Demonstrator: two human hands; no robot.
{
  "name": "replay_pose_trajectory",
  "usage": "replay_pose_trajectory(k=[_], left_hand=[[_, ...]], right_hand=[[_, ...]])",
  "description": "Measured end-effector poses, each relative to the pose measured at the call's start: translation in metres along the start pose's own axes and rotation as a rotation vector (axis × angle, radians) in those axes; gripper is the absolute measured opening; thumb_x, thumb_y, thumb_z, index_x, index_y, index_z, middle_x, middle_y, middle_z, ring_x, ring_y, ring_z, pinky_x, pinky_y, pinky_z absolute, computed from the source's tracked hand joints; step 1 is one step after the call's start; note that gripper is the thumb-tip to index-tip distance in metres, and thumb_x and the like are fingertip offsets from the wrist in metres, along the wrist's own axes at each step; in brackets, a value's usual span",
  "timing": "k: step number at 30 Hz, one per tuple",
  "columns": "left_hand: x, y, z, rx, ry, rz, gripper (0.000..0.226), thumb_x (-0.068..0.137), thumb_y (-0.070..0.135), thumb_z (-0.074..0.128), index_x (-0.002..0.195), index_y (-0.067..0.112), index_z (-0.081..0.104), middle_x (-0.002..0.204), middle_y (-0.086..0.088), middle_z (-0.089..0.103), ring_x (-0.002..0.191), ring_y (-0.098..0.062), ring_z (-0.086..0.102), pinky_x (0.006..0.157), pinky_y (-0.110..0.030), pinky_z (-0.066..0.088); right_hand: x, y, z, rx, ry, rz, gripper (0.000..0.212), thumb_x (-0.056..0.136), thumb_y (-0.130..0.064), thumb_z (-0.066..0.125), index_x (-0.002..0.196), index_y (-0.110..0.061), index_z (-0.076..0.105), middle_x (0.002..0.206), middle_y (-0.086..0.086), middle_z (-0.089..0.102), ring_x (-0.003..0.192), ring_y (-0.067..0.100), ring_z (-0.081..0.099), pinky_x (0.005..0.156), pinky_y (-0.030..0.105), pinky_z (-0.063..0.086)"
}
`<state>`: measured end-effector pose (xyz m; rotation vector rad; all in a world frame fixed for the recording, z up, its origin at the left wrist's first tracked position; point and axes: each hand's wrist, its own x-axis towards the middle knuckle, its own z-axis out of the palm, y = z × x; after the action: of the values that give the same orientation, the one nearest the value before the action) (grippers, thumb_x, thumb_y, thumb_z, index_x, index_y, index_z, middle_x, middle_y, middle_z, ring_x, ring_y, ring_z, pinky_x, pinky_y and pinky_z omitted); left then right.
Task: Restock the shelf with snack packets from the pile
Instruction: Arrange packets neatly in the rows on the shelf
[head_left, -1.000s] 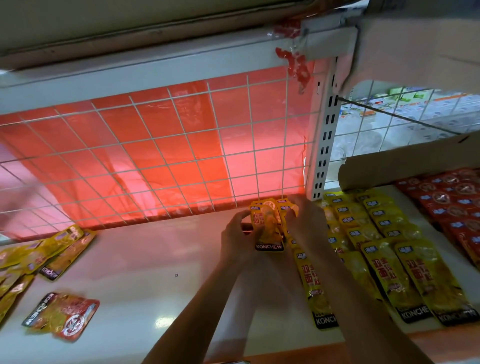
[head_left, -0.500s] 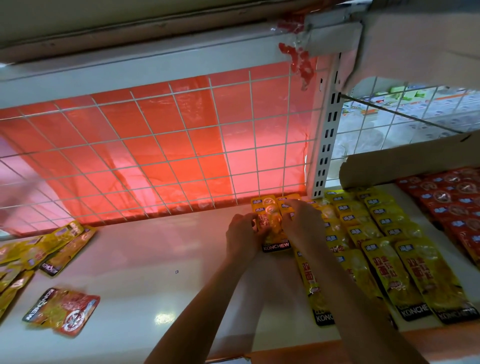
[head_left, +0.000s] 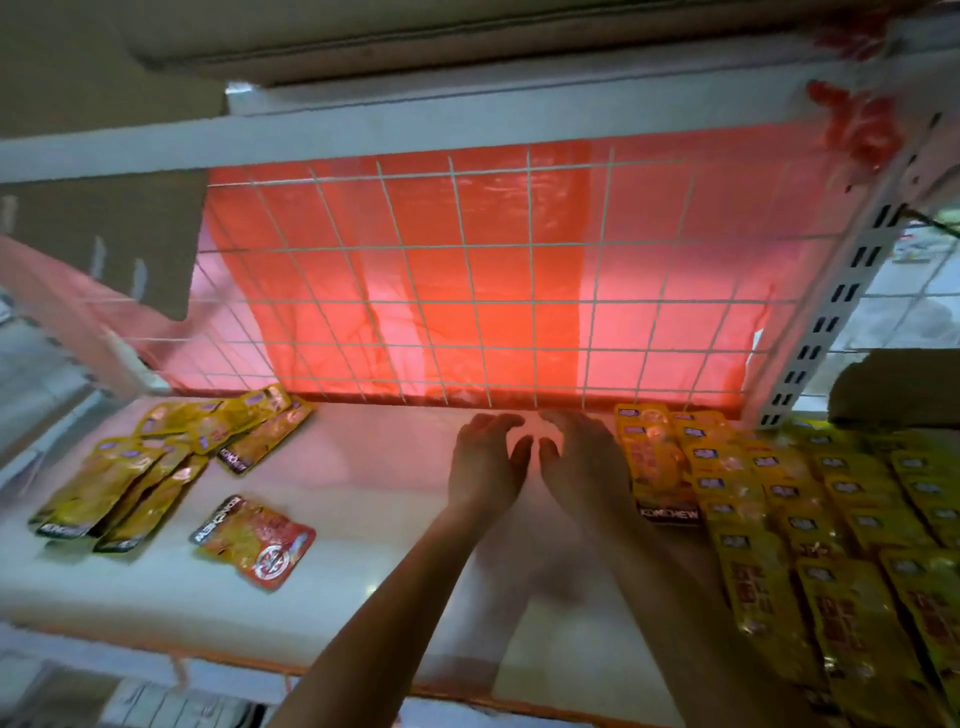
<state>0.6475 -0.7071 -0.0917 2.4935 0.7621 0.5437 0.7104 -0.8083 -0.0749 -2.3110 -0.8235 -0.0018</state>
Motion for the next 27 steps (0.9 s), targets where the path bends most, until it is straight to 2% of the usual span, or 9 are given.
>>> replay_pose_trajectory(k=[4, 9, 15, 20, 23, 25, 27], left_hand=[[-0.001, -0.054, -0.039, 0.117, 0.049, -0.099, 0.036, 0.094, 0.032, 0.053, 0.129, 0.024, 0.057, 0.132, -0.002, 0.056, 0.121, -0.021, 0.047, 0.099, -0.025, 0.032], [-0.005, -0.123, -0.085, 0.2, 0.082, -0.181, 0.039, 0.095, 0.03, 0.051, 0.132, 0.019, 0.054, 0.133, -0.005, 0.054, 0.123, -0.022, 0.046, 0.102, -0.028, 0.032], [0.004, -0.198, -0.136, 0.282, 0.118, -0.301, 0.039, 0.094, 0.017, 0.049, 0.132, 0.008, 0.051, 0.133, -0.017, 0.051, 0.124, -0.033, 0.043, 0.105, -0.036, 0.031], [0.018, -0.25, -0.164, 0.406, 0.095, -0.326, 0.038, 0.089, 0.013, 0.049, 0.126, 0.003, 0.051, 0.127, -0.018, 0.053, 0.12, -0.035, 0.045, 0.103, -0.038, 0.03], [0.029, -0.267, -0.17, 0.405, 0.025, -0.365, 0.046, 0.086, 0.02, 0.054, 0.128, 0.003, 0.048, 0.131, -0.02, 0.047, 0.124, -0.035, 0.042, 0.104, -0.039, 0.031], [0.036, -0.273, -0.171, 0.377, -0.029, -0.388, 0.053, 0.085, 0.023, 0.053, 0.134, 0.005, 0.044, 0.133, -0.019, 0.046, 0.127, -0.034, 0.04, 0.105, -0.038, 0.032], [0.041, -0.277, -0.171, 0.353, -0.06, -0.405, 0.059, 0.086, 0.025, 0.053, 0.141, 0.008, 0.04, 0.137, -0.016, 0.047, 0.129, -0.032, 0.04, 0.107, -0.037, 0.032]], right_hand=[[0.004, -0.052, 0.042, 0.044, -0.063, -0.111, 0.038, 0.086, -0.013, 0.06, 0.123, -0.018, 0.063, 0.125, 0.004, 0.063, 0.115, 0.026, 0.055, 0.099, 0.028, 0.035], [0.013, -0.115, 0.095, 0.051, -0.239, -0.211, 0.042, 0.088, -0.015, 0.056, 0.129, -0.019, 0.058, 0.133, 0.004, 0.058, 0.122, 0.023, 0.05, 0.104, 0.026, 0.032], [0.012, -0.177, 0.148, -0.007, -0.383, -0.286, 0.04, 0.092, -0.017, 0.049, 0.132, -0.018, 0.053, 0.134, 0.007, 0.053, 0.123, 0.026, 0.046, 0.103, 0.032, 0.037], [0.018, -0.22, 0.179, -0.044, -0.494, -0.375, 0.044, 0.085, -0.01, 0.046, 0.127, -0.021, 0.051, 0.131, 0.008, 0.051, 0.117, 0.031, 0.049, 0.094, 0.037, 0.046], [0.023, -0.232, 0.195, -0.035, -0.53, -0.442, 0.045, 0.083, -0.007, 0.047, 0.124, -0.023, 0.051, 0.136, -0.001, 0.046, 0.121, 0.029, 0.044, 0.094, 0.037, 0.043], [0.027, -0.233, 0.203, -0.114, -0.525, -0.479, 0.049, 0.084, -0.009, 0.052, 0.128, -0.028, 0.045, 0.14, -0.006, 0.042, 0.123, 0.028, 0.038, 0.093, 0.037, 0.038], [0.029, -0.231, 0.209, -0.233, -0.467, -0.511, 0.053, 0.086, -0.021, 0.058, 0.134, -0.032, 0.039, 0.139, -0.005, 0.04, 0.123, 0.028, 0.036, 0.091, 0.039, 0.036]])
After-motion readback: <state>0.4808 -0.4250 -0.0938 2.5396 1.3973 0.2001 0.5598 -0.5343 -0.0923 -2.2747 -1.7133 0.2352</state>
